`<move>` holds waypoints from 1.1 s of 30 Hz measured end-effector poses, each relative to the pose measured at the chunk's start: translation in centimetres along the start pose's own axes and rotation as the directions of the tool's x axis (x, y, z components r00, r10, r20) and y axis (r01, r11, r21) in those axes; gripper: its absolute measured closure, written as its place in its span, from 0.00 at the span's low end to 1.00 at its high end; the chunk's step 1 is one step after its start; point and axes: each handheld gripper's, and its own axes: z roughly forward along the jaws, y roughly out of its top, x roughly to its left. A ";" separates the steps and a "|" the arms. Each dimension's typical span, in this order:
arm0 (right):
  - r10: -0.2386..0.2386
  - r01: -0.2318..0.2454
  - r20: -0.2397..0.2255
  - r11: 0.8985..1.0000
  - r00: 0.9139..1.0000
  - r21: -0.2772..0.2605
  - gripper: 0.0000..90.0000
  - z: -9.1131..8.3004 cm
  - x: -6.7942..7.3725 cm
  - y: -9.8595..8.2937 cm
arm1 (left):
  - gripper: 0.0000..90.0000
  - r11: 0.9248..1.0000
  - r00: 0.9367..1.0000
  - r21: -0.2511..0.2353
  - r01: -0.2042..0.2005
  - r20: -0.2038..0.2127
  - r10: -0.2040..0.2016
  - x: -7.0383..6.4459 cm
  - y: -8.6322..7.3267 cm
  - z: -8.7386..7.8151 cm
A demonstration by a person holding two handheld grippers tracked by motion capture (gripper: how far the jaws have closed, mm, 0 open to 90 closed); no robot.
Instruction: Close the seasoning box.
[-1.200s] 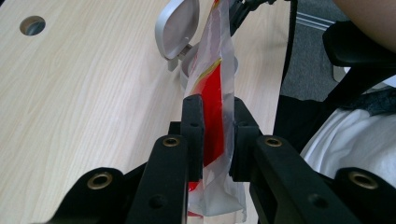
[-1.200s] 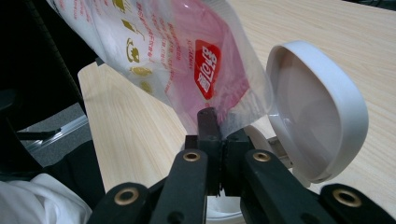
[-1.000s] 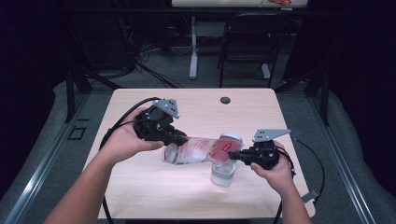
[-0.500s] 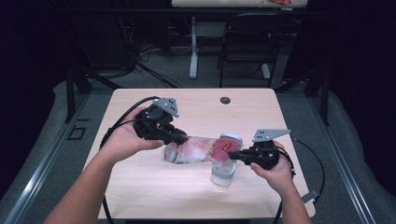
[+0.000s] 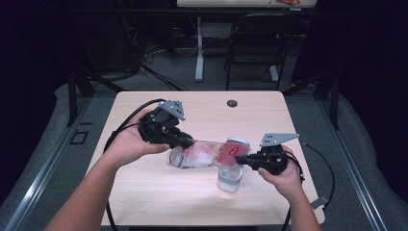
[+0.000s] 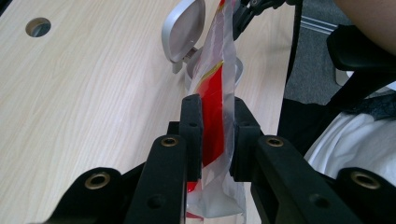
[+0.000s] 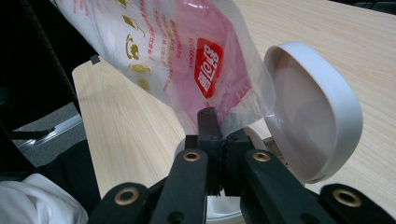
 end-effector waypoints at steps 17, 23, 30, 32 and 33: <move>0.007 -0.007 0.003 1.000 1.000 0.001 0.99 0.0 -0.1 -0.1 | 0.89 1.000 1.000 0.011 -0.012 -0.001 0.012 -0.1 0.6 0.0; 0.010 -0.010 -0.001 1.000 1.000 0.001 0.99 0.0 -0.2 -0.1 | 0.89 1.000 1.000 0.009 -0.011 -0.001 0.011 0.0 0.8 0.1; 0.011 -0.011 -0.002 1.000 1.000 0.001 0.98 -0.1 -0.3 -0.2 | 0.90 1.000 1.000 0.008 -0.014 -0.005 0.014 -0.1 1.0 0.1; 0.010 -0.010 0.003 1.000 1.000 0.002 0.98 -0.1 -0.2 -0.2 | 0.90 1.000 1.000 0.007 -0.016 -0.005 0.016 -0.2 1.0 0.1; 0.010 -0.010 0.004 1.000 1.000 0.003 0.98 -0.1 -0.2 -0.2 | 0.90 1.000 1.000 0.007 -0.017 -0.005 0.017 -0.2 1.1 0.1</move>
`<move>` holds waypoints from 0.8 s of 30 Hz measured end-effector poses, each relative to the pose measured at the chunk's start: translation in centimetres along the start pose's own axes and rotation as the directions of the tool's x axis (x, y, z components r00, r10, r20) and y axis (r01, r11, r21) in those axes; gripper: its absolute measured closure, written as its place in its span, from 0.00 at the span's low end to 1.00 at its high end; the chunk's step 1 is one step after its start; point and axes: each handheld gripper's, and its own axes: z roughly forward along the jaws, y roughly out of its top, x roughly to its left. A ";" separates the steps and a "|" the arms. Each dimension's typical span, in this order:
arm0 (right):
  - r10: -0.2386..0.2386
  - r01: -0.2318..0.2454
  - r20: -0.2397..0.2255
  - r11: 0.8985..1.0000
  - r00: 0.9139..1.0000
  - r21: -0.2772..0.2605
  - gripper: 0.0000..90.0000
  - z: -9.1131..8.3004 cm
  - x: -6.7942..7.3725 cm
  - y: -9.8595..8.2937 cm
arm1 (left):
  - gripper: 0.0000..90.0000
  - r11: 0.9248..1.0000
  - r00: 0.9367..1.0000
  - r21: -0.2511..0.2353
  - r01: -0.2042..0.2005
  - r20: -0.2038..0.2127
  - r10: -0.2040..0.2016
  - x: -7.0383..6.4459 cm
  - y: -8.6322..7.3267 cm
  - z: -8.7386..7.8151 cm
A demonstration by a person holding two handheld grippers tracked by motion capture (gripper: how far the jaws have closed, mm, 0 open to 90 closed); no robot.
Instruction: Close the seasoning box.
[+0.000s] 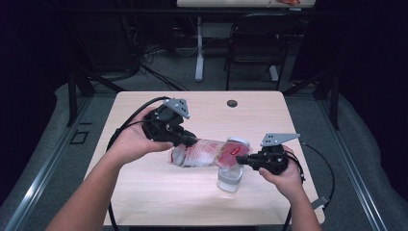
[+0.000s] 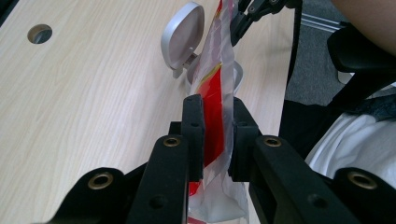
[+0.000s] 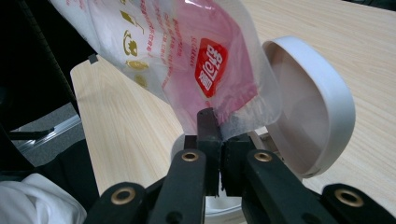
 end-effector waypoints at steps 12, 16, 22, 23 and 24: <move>0.002 -0.002 0.011 1.000 1.000 0.000 0.97 -0.2 -0.1 0.0 | 0.90 1.000 1.000 0.000 -0.007 0.003 0.007 -0.1 0.3 0.1; 0.006 -0.006 0.012 1.000 1.000 -0.005 0.96 -0.2 -0.1 -0.1 | 0.90 1.000 1.000 0.001 -0.007 0.004 0.007 -0.1 0.3 0.1; 0.005 -0.004 0.013 1.000 1.000 -0.007 0.96 -0.1 -0.1 -0.1 | 0.90 1.000 1.000 -0.001 -0.004 0.005 0.004 0.0 0.3 0.1; 0.005 -0.004 0.013 1.000 1.000 -0.007 0.96 -0.1 -0.1 -0.1 | 0.90 1.000 1.000 -0.001 -0.004 0.005 0.004 0.0 0.3 0.1; 0.003 -0.003 0.014 1.000 1.000 -0.009 0.96 -0.1 -0.1 -0.1 | 0.90 1.000 1.000 -0.002 -0.004 0.005 0.004 0.0 0.2 0.1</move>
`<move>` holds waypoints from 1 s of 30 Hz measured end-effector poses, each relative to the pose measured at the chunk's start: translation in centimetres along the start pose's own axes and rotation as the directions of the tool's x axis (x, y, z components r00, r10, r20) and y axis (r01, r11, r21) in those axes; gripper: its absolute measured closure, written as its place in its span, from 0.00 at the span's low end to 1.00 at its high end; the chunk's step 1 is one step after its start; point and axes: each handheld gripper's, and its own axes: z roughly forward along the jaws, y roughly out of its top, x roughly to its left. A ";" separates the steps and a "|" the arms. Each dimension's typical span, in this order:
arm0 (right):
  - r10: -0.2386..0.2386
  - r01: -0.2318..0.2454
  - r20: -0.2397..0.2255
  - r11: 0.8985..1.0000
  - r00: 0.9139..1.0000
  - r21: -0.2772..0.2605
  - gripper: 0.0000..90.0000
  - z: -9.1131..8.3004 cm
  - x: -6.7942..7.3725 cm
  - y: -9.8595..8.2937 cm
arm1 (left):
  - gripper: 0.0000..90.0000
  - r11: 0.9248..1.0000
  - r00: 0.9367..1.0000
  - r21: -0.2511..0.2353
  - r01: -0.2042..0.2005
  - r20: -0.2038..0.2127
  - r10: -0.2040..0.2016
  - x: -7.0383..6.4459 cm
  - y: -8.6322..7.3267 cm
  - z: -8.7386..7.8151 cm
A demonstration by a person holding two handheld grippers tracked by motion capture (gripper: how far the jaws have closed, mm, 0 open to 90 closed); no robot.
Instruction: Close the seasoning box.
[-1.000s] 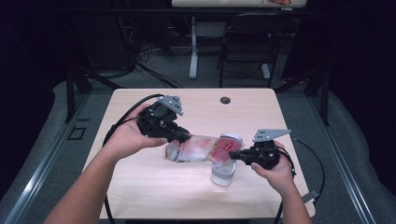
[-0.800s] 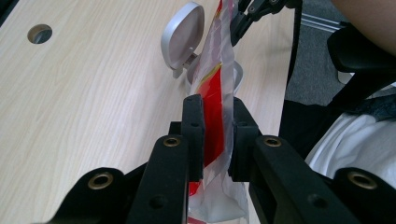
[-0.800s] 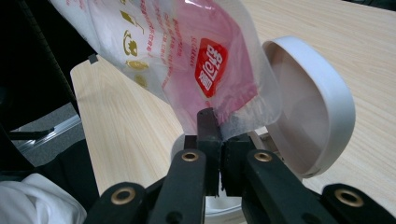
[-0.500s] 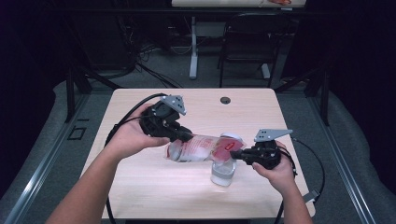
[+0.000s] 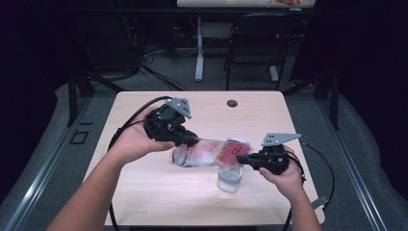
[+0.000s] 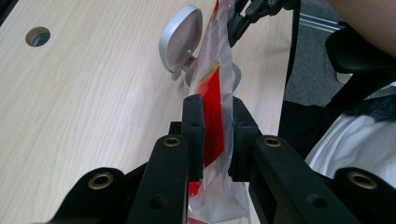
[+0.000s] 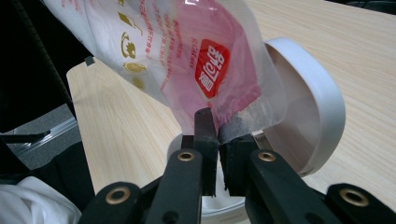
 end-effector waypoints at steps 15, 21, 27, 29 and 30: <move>-0.005 0.005 0.006 1.000 1.000 0.002 0.94 0.1 0.1 0.0 | 0.90 1.000 1.000 0.002 -0.001 0.000 0.001 0.0 0.2 0.0; -0.005 0.005 0.007 1.000 1.000 0.004 0.94 0.1 0.1 0.0 | 0.90 1.000 1.000 0.002 -0.001 -0.002 0.001 -0.1 0.3 0.0; -0.005 0.005 0.011 1.000 1.000 0.004 0.94 0.1 0.1 0.0 | 0.90 1.000 1.000 0.004 -0.005 -0.006 0.005 -0.1 0.4 0.1; -0.006 0.006 0.013 1.000 1.000 0.006 0.94 0.1 0.1 0.0 | 0.90 1.000 1.000 0.008 -0.010 -0.004 0.010 -0.1 0.5 0.1; -0.006 0.006 0.013 1.000 1.000 0.006 0.94 0.1 0.1 0.0 | 0.90 1.000 1.000 0.007 -0.010 -0.004 0.010 -0.1 0.5 0.1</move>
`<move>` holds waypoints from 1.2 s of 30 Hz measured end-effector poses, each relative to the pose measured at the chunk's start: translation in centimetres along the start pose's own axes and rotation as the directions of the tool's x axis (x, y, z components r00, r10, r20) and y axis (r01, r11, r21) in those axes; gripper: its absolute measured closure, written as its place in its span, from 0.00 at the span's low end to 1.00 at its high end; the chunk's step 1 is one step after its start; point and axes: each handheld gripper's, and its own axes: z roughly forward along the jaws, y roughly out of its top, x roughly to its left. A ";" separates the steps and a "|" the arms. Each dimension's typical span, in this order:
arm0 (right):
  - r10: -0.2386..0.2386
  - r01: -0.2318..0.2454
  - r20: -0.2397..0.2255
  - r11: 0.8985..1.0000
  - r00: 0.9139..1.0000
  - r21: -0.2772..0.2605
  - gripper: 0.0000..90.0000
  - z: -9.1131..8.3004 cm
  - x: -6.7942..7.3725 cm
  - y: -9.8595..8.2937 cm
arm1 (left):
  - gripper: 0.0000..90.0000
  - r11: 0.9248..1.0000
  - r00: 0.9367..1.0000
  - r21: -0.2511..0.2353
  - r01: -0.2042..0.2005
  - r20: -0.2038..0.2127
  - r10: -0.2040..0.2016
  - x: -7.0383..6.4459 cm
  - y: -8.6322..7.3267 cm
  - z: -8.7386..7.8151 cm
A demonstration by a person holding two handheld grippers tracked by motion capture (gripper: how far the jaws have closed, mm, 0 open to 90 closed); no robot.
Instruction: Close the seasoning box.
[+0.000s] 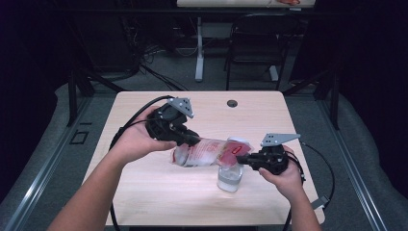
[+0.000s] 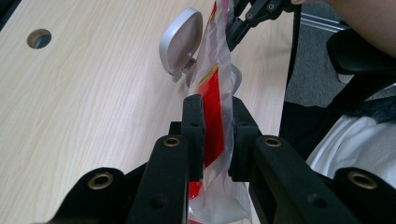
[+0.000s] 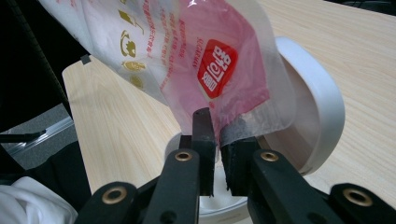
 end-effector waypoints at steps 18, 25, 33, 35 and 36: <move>0.001 -0.001 0.002 1.000 1.000 0.006 0.94 0.0 0.0 0.0 | 0.90 1.000 1.000 -0.005 0.004 0.008 -0.004 -0.1 0.2 0.1; -0.003 0.003 -0.003 1.000 1.000 0.016 0.94 -0.1 0.1 0.0 | 0.90 1.000 1.000 -0.008 0.006 0.016 -0.006 -0.1 0.4 0.0; -0.010 0.010 -0.010 1.000 1.000 0.023 0.94 -0.3 0.2 0.0 | 0.90 1.000 1.000 -0.009 0.006 0.017 -0.006 0.0 0.5 0.1; -0.010 0.010 -0.011 1.000 1.000 0.022 0.94 -0.4 0.2 0.0 | 0.90 1.000 1.000 -0.012 0.009 0.018 -0.009 0.1 0.5 0.1; -0.008 0.009 -0.011 1.000 1.000 0.022 0.94 -0.5 0.3 0.0 | 0.90 1.000 1.000 -0.012 0.009 0.017 -0.009 0.1 0.5 0.1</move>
